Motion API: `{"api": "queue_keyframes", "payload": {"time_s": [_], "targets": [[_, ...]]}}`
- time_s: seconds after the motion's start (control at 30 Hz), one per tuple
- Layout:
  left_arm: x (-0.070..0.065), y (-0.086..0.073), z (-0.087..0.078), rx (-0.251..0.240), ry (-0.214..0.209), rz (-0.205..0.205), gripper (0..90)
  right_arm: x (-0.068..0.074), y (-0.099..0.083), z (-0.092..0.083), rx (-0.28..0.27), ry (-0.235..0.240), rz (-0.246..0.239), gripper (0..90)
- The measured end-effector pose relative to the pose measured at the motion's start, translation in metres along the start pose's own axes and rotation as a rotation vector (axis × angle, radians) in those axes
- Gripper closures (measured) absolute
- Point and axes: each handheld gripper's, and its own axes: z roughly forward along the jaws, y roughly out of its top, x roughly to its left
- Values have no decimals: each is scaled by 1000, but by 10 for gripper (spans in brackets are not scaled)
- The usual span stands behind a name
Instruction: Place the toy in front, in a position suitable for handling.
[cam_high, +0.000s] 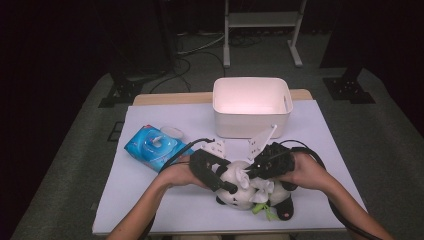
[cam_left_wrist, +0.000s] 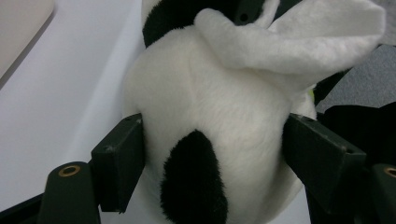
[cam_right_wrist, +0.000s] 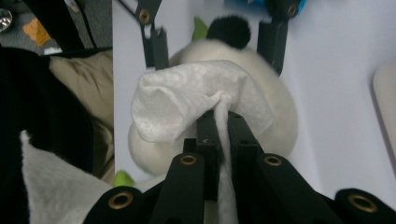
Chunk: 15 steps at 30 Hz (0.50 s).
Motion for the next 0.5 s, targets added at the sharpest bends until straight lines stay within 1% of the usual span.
{"api": "queue_keyframes", "payload": {"time_s": [0.07, 0.13, 0.23, 0.3, 0.4, 0.5], "targets": [[-1, 0, 0, 4, 1, 11, 232, -2, 4, -1, -9, -5, 1, 848], [-2, 0, 0, 5, 6, 11, 232, -4, 5, -1, -13, -11, 3, 847], [-3, 0, 0, 10, 9, 24, 234, -6, 4, -3, 0, -15, 5, 847], [-4, 1, 0, 16, 10, 29, 234, -8, 0, -5, 17, -36, 6, 846], [-6, 2, 0, 22, 17, 37, 235, -13, -10, -8, 46, -45, 35, 846], [-5, 2, 0, 24, 13, 34, 233, -15, -21, -12, 31, -36, 63, 845]]}}
